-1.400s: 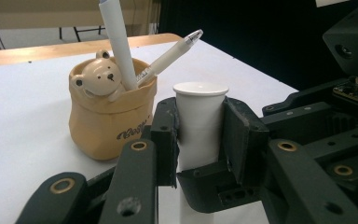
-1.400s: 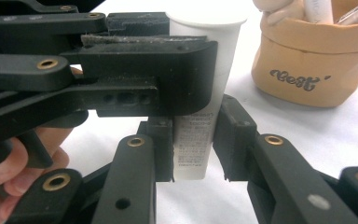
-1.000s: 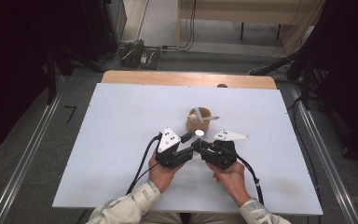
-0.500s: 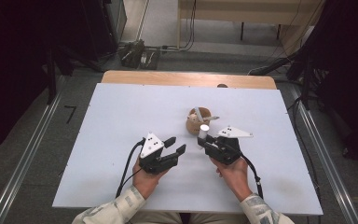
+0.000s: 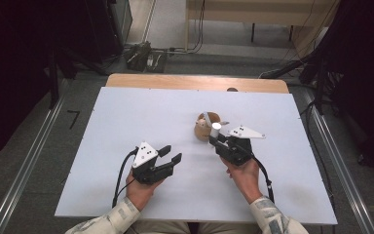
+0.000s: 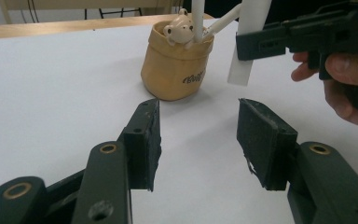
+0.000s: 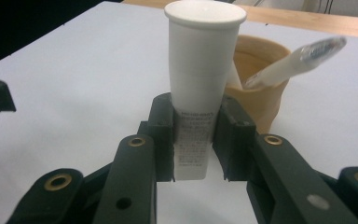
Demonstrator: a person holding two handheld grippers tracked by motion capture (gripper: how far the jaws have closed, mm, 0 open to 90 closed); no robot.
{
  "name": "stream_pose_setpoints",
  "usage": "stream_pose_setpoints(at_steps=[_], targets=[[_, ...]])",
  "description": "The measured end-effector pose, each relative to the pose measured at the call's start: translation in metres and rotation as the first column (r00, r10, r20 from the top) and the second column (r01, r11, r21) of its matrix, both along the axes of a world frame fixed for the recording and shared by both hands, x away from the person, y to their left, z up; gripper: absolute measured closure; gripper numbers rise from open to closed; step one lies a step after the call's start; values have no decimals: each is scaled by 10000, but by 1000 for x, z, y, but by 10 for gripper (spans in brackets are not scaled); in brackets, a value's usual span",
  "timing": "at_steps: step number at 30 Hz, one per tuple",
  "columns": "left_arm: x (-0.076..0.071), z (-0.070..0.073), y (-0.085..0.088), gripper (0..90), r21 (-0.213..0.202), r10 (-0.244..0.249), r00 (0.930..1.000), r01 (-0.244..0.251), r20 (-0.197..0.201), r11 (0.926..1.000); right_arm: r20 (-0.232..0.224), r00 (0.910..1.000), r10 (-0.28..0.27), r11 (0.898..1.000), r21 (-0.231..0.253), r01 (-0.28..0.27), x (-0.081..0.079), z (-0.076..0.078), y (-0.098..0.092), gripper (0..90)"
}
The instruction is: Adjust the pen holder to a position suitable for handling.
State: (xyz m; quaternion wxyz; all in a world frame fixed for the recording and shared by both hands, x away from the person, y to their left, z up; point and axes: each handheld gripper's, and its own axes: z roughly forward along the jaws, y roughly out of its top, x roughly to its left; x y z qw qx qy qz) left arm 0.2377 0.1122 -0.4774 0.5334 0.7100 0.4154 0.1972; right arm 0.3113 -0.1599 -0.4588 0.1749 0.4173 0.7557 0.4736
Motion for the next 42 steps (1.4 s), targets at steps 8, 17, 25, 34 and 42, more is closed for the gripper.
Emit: stream_pose_setpoints(at_steps=[8,17,25,34,42], targets=[[0,-1,4,506,-28,98,10000,-98,4,9999,353,9987,-368,9993,53,366,10,11,1,677],[0,-2,5,505,4,77,10000,-77,51,10000,798,9938,-769,9970,72,766,20,19,6,677],[-1,-2,6,505,-23,91,9999,-90,84,10000,901,9894,-1141,9935,91,1137,27,21,6,677],[0,-2,6,505,-38,103,9999,-102,123,9999,1103,9824,-1509,9885,109,1507,38,23,8,677],[0,-3,5,505,-16,91,9999,-91,113,10000,974,9794,-1769,9842,287,1749,49,19,9,677]])
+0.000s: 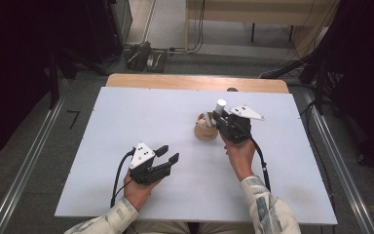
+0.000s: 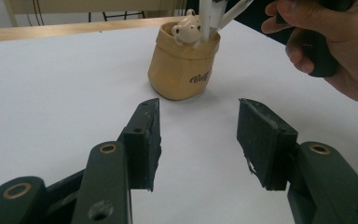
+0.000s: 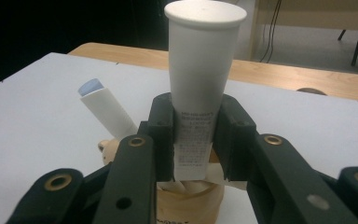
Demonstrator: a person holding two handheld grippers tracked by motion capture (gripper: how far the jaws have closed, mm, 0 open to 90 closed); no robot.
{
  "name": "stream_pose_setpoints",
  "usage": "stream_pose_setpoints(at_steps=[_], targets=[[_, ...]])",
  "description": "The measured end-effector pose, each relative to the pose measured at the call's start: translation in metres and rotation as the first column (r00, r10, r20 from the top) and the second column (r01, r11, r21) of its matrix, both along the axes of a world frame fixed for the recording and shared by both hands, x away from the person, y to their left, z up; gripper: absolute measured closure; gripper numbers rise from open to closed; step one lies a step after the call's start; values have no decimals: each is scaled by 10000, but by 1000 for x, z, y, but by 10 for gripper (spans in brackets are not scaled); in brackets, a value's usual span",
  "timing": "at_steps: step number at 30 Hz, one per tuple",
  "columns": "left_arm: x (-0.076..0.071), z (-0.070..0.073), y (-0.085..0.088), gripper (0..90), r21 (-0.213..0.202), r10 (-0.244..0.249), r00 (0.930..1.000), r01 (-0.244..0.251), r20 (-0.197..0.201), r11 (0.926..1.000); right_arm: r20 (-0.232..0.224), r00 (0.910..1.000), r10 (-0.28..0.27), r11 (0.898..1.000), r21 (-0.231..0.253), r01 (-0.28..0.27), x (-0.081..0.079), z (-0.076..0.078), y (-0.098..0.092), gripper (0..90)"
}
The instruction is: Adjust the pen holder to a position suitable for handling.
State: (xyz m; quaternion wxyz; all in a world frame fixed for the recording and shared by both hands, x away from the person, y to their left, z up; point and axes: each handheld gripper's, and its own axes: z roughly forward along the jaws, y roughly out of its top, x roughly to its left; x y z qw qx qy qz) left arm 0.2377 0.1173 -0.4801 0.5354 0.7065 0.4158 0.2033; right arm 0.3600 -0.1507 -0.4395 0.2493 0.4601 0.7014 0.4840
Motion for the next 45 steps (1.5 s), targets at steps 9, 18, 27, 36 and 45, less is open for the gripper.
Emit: stream_pose_setpoints(at_steps=[9,18,27,36,45], targets=[[0,1,2,505,-29,24,10000,-24,37,10000,-188,9998,-64,9996,-289,59,14,-4,9,676],[0,0,3,505,-46,12,10000,-12,28,10000,-440,9990,-16,9994,-345,1,18,-8,8,587],[-1,1,3,505,-64,39,10000,-38,32,10000,-446,9990,78,9993,-361,-94,16,-4,4,555],[0,0,4,493,-26,75,10000,-75,5,10000,-528,9983,230,9991,-339,-248,11,2,-2,513],[0,0,7,445,-91,251,9997,-252,-8,9996,-358,9979,531,9979,-344,-543,-4,11,-7,448]])
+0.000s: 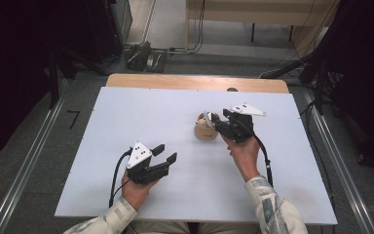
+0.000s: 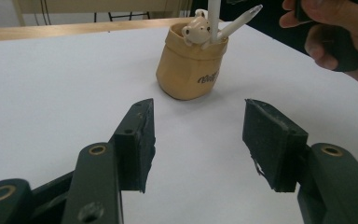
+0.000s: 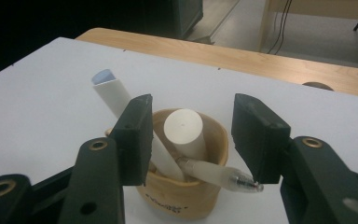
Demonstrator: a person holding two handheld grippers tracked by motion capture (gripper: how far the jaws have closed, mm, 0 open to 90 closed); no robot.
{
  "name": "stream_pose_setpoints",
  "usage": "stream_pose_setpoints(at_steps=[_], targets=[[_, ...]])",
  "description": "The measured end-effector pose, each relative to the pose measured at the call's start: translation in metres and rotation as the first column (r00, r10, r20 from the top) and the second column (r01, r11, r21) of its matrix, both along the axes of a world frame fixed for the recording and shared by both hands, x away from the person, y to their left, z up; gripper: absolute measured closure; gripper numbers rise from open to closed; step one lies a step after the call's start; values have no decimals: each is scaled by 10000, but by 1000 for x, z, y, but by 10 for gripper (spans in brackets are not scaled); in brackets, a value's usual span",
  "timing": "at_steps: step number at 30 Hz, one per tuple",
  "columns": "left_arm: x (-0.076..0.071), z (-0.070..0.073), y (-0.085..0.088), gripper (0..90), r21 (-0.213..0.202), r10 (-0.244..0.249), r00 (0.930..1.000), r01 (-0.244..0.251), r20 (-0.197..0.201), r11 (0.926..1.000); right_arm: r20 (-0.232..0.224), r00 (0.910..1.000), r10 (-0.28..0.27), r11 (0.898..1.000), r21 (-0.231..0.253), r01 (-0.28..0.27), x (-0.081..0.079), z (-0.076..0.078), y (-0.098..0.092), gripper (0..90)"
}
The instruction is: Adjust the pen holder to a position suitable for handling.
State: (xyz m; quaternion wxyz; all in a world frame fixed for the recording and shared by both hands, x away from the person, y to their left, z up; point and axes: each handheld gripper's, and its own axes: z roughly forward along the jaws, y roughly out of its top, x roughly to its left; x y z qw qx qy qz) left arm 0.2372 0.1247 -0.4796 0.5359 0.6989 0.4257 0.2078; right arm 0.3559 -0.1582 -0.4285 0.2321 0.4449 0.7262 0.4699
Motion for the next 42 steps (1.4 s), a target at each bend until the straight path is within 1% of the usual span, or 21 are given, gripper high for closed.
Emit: stream_pose_setpoints(at_steps=[2,4,9,11,14,16,18,20,23,26,27,29,31,36,37,38,42], targets=[[0,1,2,426,32,71,10000,-71,-9,10000,-10,10000,48,10000,6,-48,-4,1,-2,423],[0,1,4,403,40,155,9999,-154,-21,9999,91,9999,73,10000,-9,-73,-10,2,-6,404],[1,0,11,366,35,461,9989,-461,-118,9989,105,9999,112,9999,63,-113,-22,1,-21,367],[1,-1,13,357,7,551,9983,-551,-186,9985,34,9999,100,9999,63,-100,-27,-1,-28,360],[2,-1,17,338,94,684,9974,-682,-207,9976,-53,10000,69,10000,-23,-69,-32,-6,-36,348],[1,-2,19,309,159,882,9959,-878,-216,9960,-137,9999,59,10000,-48,-59,-34,-10,-40,340],[2,-2,22,292,205,967,9948,-960,-325,9952,-239,9997,48,9999,-120,-51,-36,-13,-43,328],[2,-3,25,273,166,1087,9932,-1081,-408,9940,-280,9996,60,9999,-99,-63,-38,-16,-46,328],[2,-3,31,260,172,1270,9911,-1264,-404,9918,-312,9995,96,9999,-137,-100,-41,-18,-48,321],[0,-3,38,257,189,1482,9882,-1475,-378,9889,-378,9991,197,9994,-279,-208,-44,-21,-50,307],[0,-3,40,257,166,1550,9872,-1545,-364,9879,-475,9986,218,9992,-316,-233,-45,-21,-51,303],[0,-3,45,257,207,1710,9846,-1703,-366,9852,-458,9986,264,9989,-372,-281,-47,-23,-52,303],[-1,-3,50,256,199,1821,9826,-1815,-364,9832,-546,9982,265,9986,-434,-289,-48,-25,-54,303],[-3,-2,61,255,97,2202,9750,-2200,-285,9754,-733,9971,223,9981,-552,-264,-52,-32,-59,296],[-4,-2,64,255,119,2230,9744,-2228,-279,9748,-775,9967,222,9980,-565,-266,-53,-34,-60,295],[-4,-2,66,254,125,2338,9720,-2335,-245,9723,-794,9966,207,9980,-584,-254,-53,-35,-61,290],[-5,-3,75,254,164,2583,9657,-2580,-257,9660,-929,9955,167,9978,-624,-225,-54,-39,-65,283]])
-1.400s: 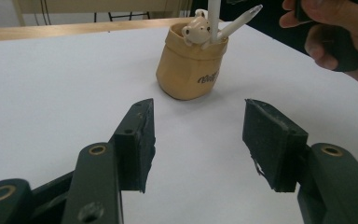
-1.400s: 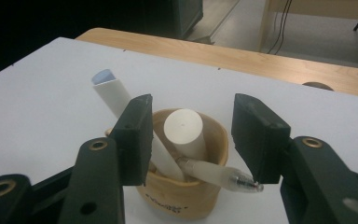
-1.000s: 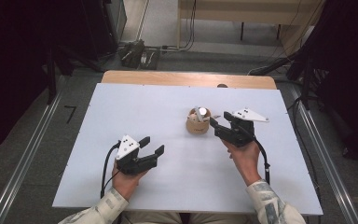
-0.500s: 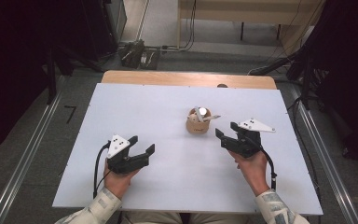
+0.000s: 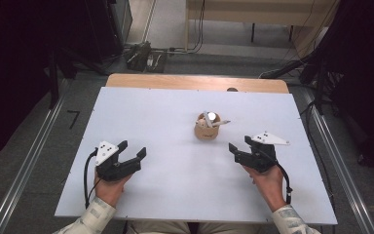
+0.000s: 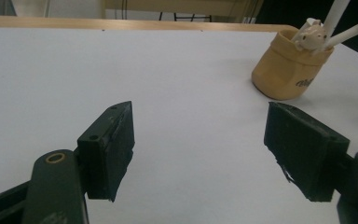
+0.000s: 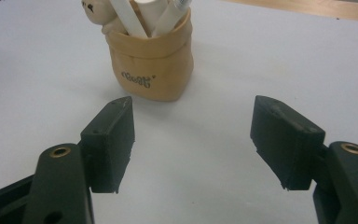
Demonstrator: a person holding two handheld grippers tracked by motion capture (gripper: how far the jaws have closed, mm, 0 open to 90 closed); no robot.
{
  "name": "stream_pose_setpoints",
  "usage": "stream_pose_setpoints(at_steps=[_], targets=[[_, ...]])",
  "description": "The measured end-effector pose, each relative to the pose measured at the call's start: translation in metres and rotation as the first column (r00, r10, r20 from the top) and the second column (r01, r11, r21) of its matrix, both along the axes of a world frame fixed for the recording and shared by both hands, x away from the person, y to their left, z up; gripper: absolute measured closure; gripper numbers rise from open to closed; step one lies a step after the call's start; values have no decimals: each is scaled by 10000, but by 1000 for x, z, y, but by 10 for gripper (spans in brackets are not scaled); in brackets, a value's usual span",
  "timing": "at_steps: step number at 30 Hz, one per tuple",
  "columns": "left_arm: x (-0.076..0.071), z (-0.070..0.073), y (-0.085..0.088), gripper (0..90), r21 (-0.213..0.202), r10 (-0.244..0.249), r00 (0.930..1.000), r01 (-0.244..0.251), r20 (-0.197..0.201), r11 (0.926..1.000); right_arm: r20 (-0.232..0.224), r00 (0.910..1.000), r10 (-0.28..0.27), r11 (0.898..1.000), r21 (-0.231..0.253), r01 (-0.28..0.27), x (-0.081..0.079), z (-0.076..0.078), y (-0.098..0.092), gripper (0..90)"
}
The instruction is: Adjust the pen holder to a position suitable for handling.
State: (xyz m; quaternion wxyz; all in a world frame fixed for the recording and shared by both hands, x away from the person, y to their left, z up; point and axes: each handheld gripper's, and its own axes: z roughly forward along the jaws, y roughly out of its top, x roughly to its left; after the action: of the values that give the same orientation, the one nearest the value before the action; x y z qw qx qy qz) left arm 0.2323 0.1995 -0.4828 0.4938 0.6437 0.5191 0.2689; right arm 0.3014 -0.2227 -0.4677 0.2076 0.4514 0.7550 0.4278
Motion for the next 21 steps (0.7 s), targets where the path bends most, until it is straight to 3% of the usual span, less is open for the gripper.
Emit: stream_pose_setpoints(at_steps=[21], targets=[[-3,-1,23,254,3,801,9968,-801,-6,9968,-121,9997,-216,9996,-156,214,-8,-6,-16,277]])
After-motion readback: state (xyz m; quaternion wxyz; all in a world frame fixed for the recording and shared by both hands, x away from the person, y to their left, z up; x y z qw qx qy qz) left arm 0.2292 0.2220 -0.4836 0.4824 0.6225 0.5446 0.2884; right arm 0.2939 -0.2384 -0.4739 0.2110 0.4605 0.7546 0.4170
